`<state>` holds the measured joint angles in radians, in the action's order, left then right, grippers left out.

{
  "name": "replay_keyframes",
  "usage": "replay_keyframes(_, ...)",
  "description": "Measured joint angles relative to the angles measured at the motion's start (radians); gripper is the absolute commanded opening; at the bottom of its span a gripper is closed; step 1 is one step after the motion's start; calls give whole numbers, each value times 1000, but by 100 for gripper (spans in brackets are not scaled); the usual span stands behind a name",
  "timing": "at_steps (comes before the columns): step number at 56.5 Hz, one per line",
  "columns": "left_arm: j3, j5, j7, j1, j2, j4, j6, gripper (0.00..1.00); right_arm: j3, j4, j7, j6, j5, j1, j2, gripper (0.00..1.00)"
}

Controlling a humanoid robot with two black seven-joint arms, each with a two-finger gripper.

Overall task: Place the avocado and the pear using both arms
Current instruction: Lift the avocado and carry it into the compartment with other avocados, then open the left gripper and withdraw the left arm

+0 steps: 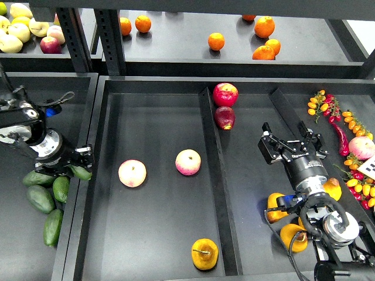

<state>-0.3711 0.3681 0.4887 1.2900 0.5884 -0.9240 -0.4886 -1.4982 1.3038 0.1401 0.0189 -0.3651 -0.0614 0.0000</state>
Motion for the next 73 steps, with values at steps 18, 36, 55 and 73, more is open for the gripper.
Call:
replay_keyframes(18, -15, 24, 0, -74, 61, 8, 0, 35, 0, 0, -1, 1, 0, 0, 0, 100)
replay_keyframes(36, 2, 62, 0, -160, 46, 24, 0, 37, 0, 0, 0, 1, 0, 4, 0, 100)
replay_keyframes(55, 5, 77, 0, -183, 33, 56, 0, 48, -1, 0, 0, 1, 0, 5, 0, 100)
replay_keyframes(73, 6, 77, 0, -183, -18, 76, 0, 64, -1, 0, 1, 1, 0, 6, 0, 100)
